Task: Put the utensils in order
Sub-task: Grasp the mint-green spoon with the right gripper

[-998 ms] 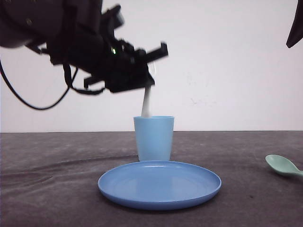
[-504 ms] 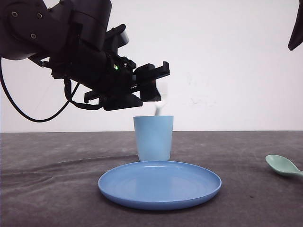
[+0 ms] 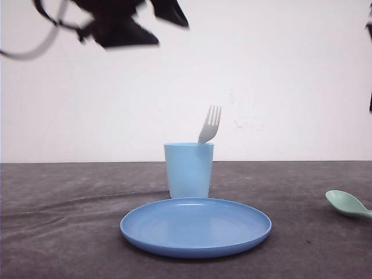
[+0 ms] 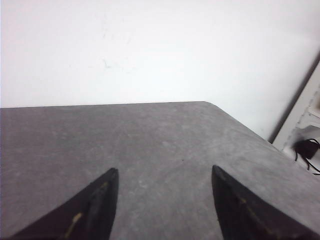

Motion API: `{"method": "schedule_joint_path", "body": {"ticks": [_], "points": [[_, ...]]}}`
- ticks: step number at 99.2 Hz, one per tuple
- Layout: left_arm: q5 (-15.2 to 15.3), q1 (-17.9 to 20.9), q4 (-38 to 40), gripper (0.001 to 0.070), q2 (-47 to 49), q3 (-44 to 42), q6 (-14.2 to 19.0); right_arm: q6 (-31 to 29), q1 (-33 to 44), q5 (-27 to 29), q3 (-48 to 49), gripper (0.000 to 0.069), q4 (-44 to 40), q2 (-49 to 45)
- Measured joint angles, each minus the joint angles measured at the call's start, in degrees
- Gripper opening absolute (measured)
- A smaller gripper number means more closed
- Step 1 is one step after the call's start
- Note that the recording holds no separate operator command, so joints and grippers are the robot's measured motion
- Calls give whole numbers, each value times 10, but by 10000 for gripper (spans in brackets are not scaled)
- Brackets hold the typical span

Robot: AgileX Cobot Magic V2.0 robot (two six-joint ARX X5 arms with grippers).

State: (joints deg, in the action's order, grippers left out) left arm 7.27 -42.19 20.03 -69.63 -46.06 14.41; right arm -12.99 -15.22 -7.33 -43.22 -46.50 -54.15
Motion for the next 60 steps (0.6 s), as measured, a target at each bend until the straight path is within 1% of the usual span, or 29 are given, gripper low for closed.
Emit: {"method": "schedule_joint_path", "body": {"ticks": [13, 26, 35, 46, 54, 60], "points": [[0, -5, -108, 355, 91, 0, 0, -30, -40, 2, 42, 444, 24, -37], [0, -5, -209, 355, 155, 0, 0, -61, -69, 31, 98, 444, 70, -68], [0, -5, -272, 355, 190, 0, 0, -77, -77, 54, 109, 444, 89, -82], [0, -10, -333, 355, 226, 0, 0, -86, -82, 59, 109, 443, 125, -83], [0, -12, -363, 355, 244, 0, 0, -91, -84, 59, 109, 439, 132, -84], [0, -14, -382, 355, 254, 0, 0, -95, -83, 59, 109, 420, 139, -85]]}}
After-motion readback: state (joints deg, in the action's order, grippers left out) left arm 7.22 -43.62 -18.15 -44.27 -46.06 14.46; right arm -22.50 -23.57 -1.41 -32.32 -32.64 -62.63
